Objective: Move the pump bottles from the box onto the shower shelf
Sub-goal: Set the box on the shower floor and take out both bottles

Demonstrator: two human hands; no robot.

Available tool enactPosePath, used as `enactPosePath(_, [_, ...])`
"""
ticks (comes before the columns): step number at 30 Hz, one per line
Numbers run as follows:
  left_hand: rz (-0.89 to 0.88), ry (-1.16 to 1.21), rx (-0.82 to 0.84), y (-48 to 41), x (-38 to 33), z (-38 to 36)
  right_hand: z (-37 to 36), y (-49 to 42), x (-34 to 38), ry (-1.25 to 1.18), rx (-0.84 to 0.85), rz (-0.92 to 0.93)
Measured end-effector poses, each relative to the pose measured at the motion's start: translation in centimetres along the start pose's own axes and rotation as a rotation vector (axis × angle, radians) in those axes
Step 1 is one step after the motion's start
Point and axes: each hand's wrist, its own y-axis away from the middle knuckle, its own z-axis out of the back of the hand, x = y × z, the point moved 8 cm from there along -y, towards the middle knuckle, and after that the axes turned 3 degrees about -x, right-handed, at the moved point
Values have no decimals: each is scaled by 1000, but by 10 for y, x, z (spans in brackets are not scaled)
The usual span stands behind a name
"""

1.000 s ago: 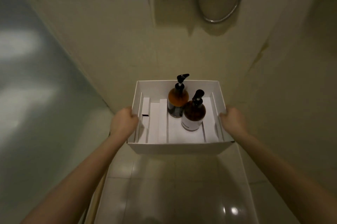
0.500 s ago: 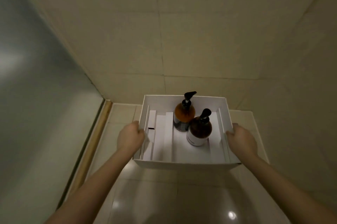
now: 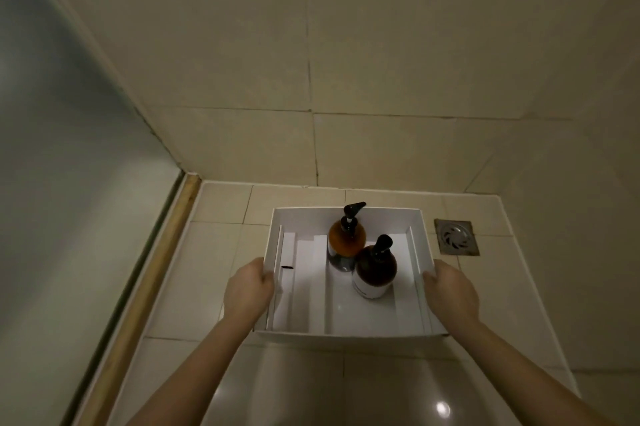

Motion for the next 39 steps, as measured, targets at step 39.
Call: enactPosePath(39, [36,-13,-15,2,63,-90,-103,4,-55,-54,-17,-36])
